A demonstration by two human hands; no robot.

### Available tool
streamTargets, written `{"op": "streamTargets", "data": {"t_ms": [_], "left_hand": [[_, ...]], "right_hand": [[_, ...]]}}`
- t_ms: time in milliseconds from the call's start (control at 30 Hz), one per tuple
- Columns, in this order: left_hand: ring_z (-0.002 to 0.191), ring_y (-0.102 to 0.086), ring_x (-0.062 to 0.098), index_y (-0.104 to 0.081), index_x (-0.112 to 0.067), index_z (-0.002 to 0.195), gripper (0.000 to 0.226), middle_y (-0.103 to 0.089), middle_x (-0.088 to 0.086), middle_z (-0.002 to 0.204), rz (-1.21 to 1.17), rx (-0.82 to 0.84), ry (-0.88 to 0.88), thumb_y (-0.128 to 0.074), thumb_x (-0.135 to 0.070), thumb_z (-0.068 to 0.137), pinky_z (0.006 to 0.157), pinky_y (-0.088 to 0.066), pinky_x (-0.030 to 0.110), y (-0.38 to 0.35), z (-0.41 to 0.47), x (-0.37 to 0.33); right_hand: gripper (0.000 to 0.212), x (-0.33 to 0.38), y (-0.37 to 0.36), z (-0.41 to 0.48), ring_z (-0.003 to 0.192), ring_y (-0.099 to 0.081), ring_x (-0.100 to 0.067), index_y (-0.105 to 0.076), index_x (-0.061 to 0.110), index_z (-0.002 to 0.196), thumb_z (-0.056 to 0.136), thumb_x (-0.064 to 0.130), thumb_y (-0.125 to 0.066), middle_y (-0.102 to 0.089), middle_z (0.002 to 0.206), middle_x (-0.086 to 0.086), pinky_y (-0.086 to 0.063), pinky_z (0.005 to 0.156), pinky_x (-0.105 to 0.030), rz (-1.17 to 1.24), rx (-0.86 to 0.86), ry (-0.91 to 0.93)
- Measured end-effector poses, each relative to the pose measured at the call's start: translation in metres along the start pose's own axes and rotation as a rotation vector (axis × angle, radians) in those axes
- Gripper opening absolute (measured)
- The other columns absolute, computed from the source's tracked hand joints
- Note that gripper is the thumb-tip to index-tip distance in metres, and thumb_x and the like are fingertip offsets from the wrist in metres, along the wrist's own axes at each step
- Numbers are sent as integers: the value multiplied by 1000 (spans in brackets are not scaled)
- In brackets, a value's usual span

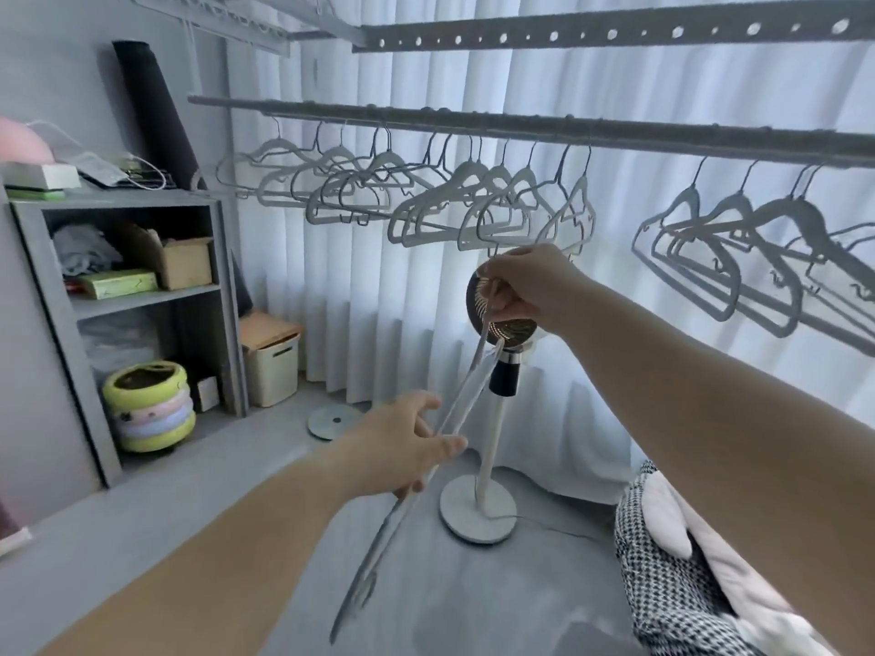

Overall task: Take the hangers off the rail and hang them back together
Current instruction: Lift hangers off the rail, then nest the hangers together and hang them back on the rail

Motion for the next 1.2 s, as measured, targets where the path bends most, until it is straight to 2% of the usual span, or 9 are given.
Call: {"op": "streamTargets", "data": {"t_ms": [133,267,467,567,700,833,967,1100,1200], "left_hand": [[47,-44,2,-51,-17,118,26,-46,-5,62,7,-11,-42,-47,-22,92,45,-38,13,4,8,3],[24,-38,1,-51,-15,109,20,-45,0,53,-96,-26,-74,-38,-11,95,31,-30,9,13,19,-10],[22,-23,3,-49,-16,95,15,-35,-7,37,-280,14,-67,-35,-10,96,31,-20,10,10,55,-31],[22,-24,3,-54,-17,93,19,-36,-9,32,-368,56,-71,-36,-11,97,29,-21,10,7,79,-47],[19,-30,5,-52,-19,92,21,-47,-5,33,-407,84,-129,-35,-7,97,25,-26,12,5,118,-75],[18,-36,6,-51,-20,89,24,-53,-1,34,-444,71,-172,-34,-5,97,24,-28,12,0,160,-106],[18,-37,7,-51,-15,94,21,-53,0,34,-500,32,-214,-36,-2,96,24,-31,11,-4,200,-140],[18,-39,8,-53,-18,89,23,-54,1,33,-532,18,-244,-37,-3,96,24,-33,11,-3,237,-170],[18,-40,8,-56,-15,88,24,-55,2,34,-574,-3,-276,-37,-3,96,25,-33,10,2,257,-181]], "right_hand": [[24,5,8,9,21,-46,-5,-50,3,68,91,0,-47,-52,61,-14,-52,36,-24,102,-72,17],[22,3,24,17,26,-52,-7,-51,7,72,94,10,-48,-55,64,-12,-54,41,-24,24,-20,16],[5,12,84,39,28,-54,-4,-53,7,92,94,9,-48,-59,66,-7,-54,43,-19,-221,-130,104],[14,30,121,55,30,-55,-4,-56,7,102,92,4,-46,-61,68,-6,-53,44,-17,-325,-234,219],[24,56,173,82,48,-59,-8,-61,5,108,90,5,-46,-64,82,-7,-52,60,-21,-546,-385,327],[29,72,221,110,84,-55,-18,-61,7,115,89,9,-47,-65,103,-8,-41,62,-21,-825,-483,381],[35,71,259,136,120,-49,-26,-56,10,124,90,15,-50,-56,130,-11,-38,97,-30,-1052,-534,343],[42,81,284,154,127,-37,-29,-47,13,131,90,20,-51,-45,136,-11,-30,105,-37,-1314,-617,403],[50,88,294,171,132,-35,-27,-39,15,138,90,22,-50,-42,143,-8,-26,108,-35,-1337,-611,447]]}}
Point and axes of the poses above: each hand's wrist, its own z-axis towards the middle knuckle, its own y-axis out of the back of the hand, x = y × z, the point moved 6 cm from there along z, towards the middle knuckle
